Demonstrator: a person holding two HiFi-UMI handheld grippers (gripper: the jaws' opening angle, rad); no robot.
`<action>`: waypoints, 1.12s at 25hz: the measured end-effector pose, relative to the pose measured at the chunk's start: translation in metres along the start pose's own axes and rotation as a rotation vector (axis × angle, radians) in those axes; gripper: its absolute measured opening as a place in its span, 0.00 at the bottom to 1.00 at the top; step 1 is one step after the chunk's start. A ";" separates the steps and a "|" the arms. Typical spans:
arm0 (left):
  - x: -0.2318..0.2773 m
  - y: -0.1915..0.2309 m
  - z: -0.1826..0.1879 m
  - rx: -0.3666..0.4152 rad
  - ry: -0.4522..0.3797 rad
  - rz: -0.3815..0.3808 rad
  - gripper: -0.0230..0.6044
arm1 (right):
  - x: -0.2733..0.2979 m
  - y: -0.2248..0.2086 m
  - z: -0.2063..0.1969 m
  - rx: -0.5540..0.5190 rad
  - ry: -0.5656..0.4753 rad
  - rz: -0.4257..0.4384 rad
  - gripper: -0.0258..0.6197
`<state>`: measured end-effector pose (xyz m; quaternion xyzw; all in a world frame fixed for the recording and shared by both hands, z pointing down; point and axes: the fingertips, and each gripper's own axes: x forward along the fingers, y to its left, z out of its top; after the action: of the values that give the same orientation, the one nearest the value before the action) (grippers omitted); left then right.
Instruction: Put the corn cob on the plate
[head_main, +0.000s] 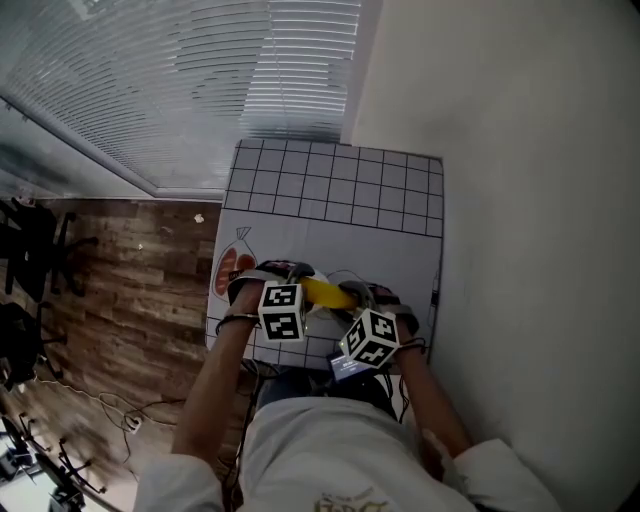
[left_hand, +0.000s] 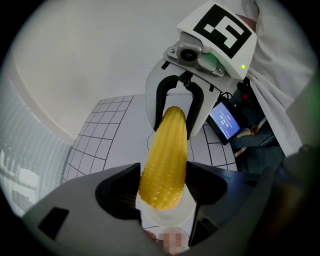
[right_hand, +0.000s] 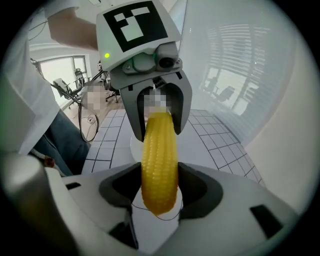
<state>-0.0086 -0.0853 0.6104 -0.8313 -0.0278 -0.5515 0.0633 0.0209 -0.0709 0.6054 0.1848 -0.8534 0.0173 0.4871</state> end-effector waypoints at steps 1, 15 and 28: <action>-0.001 0.000 -0.002 -0.007 0.000 -0.001 0.49 | 0.001 0.000 0.002 -0.005 0.001 0.005 0.40; 0.009 -0.008 -0.032 -0.115 -0.022 -0.023 0.48 | 0.030 0.011 0.010 -0.060 0.030 0.108 0.40; 0.022 -0.009 -0.060 -0.177 -0.013 -0.021 0.48 | 0.056 0.017 0.016 -0.100 0.041 0.165 0.40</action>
<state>-0.0563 -0.0850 0.6546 -0.8369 0.0121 -0.5470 -0.0163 -0.0229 -0.0752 0.6466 0.0889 -0.8553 0.0184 0.5101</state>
